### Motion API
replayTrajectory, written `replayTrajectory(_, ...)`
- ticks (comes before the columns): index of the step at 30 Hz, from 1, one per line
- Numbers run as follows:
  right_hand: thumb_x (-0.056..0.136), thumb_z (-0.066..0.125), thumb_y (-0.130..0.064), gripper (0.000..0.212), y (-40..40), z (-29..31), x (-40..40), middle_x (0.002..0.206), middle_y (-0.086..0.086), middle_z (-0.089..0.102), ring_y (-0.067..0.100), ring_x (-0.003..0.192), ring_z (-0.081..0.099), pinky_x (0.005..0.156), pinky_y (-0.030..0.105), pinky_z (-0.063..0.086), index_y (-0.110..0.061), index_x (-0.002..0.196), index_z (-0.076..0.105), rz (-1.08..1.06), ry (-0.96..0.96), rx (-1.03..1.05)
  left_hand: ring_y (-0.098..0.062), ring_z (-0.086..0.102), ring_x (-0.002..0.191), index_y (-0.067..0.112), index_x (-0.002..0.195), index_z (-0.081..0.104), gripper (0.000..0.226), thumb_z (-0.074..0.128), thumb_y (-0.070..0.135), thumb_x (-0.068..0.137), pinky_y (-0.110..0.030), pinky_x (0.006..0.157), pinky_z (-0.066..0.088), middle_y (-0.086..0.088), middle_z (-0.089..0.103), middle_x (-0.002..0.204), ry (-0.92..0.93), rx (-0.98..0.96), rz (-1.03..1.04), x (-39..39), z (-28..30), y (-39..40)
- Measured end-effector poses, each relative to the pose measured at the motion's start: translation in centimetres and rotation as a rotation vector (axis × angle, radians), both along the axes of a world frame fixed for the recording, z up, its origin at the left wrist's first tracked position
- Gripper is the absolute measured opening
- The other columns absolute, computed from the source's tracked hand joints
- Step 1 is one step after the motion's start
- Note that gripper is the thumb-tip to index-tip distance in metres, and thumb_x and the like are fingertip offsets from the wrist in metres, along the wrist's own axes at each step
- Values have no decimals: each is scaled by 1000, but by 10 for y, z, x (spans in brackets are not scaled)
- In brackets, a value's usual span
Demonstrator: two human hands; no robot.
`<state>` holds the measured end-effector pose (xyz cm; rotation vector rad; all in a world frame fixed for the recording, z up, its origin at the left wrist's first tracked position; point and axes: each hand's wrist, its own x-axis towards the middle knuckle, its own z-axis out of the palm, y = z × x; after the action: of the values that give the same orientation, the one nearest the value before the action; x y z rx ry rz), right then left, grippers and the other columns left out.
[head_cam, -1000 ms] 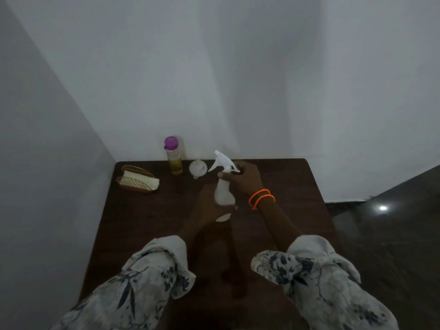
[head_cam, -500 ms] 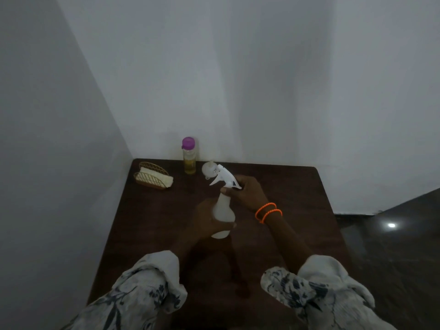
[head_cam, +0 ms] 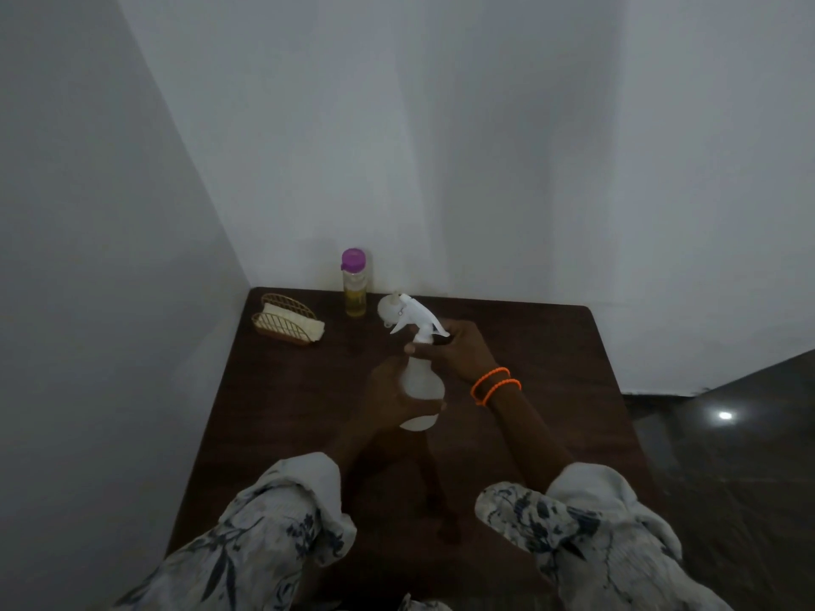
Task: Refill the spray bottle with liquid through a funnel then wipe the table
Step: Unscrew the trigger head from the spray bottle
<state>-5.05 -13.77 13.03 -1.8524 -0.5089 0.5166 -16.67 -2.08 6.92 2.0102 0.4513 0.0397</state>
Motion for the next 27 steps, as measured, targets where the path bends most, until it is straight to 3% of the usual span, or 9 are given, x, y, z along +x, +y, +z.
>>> replayTrajectory(3, 71, 89, -20, 35, -1, 3, -2, 92, 17, 75, 34, 90, 72, 79, 52, 60, -3, 99, 75, 57, 24, 7, -10, 59, 119, 26, 132, 57, 90, 96, 54, 56, -37, 96, 55, 8, 62, 130, 25, 13, 1, -3, 0, 1)
replayTrajectory(8, 76, 84, -9, 27, -5, 11, -2, 92, 9, 77, 18, 86, 74, 75, 28, 58, 0, 100, 74, 145, 45, -14, -9, 62, 118, 28, 129, 60, 92, 95, 61, 50, -44, 97, 58, 9, 65, 128, 32, -37, -13, -7, -4, 2)
replayTrajectory(10, 78, 83, -7, 25, -9, 16, 0, 91, 11, 76, 17, 84, 73, 74, 25, 56, 4, 98, 73, 188, 74, -24, -11, 62, 120, 28, 132, 58, 95, 94, 61, 50, -46, 98, 57, 7, 65, 129, 30, -38, -43, -8, -2, 3)
replayTrajectory(15, 83, 78, -8, 23, -21, 23, 7, 101, 18, 74, 21, 92, 72, 83, 30, 58, 1, 104, 72, 286, 176, -22, -9, 63, 119, 33, 133, 59, 93, 97, 55, 51, -45, 97, 59, 10, 66, 128, 17, -79, -110, -13, 3, 3)
replayTrajectory(19, 80, 80, -5, 30, -19, 19, -3, 101, 16, 74, 21, 91, 72, 77, 27, 57, 1, 107, 71, 150, 162, 88, -9, 65, 116, 35, 127, 61, 88, 96, 58, 50, -47, 95, 59, 10, 67, 124, 31, -103, -64, -12, 4, 3)
replayTrajectory(27, 69, 90, -13, 34, -14, 4, -13, 95, 16, 75, 34, 92, 72, 79, 43, 61, -2, 97, 74, -73, 85, 180, -10, 64, 116, 23, 129, 62, 86, 98, 48, 55, -39, 97, 57, 5, 67, 126, 38, -24, -124, -9, 8, 11)
